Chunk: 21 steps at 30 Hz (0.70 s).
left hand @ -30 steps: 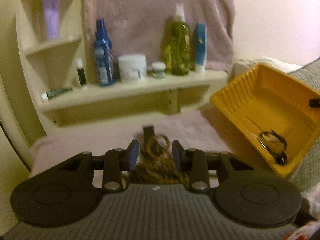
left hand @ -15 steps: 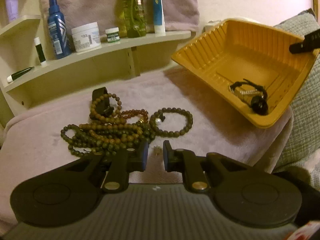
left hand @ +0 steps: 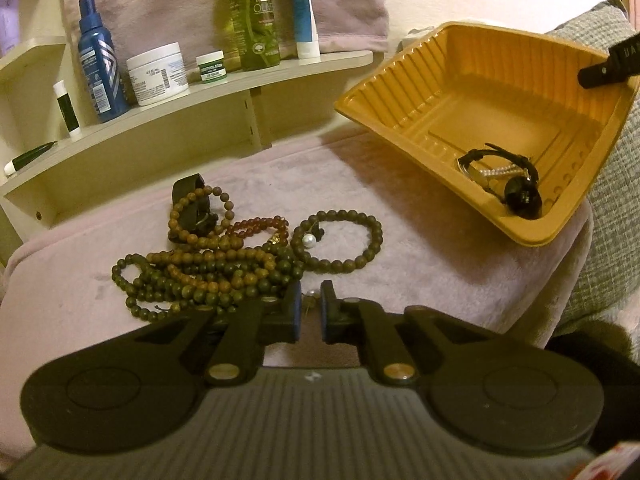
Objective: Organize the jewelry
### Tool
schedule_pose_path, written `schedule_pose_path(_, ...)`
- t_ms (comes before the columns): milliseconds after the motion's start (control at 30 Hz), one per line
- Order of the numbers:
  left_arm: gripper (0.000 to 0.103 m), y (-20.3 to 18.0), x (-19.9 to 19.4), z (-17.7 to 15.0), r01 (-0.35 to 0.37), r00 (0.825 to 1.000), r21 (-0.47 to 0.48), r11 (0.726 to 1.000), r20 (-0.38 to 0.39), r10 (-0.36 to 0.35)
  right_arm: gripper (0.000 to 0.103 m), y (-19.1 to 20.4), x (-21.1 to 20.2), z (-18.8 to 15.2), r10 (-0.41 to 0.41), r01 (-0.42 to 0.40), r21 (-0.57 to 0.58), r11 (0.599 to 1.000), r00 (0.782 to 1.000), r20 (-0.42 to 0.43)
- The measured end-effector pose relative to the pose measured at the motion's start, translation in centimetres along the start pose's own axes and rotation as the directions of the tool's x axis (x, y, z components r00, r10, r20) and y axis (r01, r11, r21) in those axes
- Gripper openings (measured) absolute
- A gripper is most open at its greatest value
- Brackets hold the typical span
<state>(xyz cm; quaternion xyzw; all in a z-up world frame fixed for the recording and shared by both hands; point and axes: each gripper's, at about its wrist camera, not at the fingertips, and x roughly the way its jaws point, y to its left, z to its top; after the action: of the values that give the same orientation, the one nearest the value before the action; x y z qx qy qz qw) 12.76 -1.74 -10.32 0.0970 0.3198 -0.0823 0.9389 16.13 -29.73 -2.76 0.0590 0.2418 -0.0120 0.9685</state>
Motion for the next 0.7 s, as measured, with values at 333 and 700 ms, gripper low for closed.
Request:
schedule_pose_path(333, 0.008, -1.1, -2.0, 3.9, 0.089, 0.993, -0.035, 0.995, 0.085, -0.086, 0.009, -0.1, 0.0, 0.0, 0.004, -0.004, -0.001, 1.0, 1.0, 0.002)
schedule_pose_path(700, 0.008, -5.9, -1.6, 7.7, 0.209, 0.966, 0.026, 0.977, 0.148, -0.211, 0.009, -0.2, -0.2, 0.1, 0.01, -0.01, 0.002, 1.0, 1.0, 0.004)
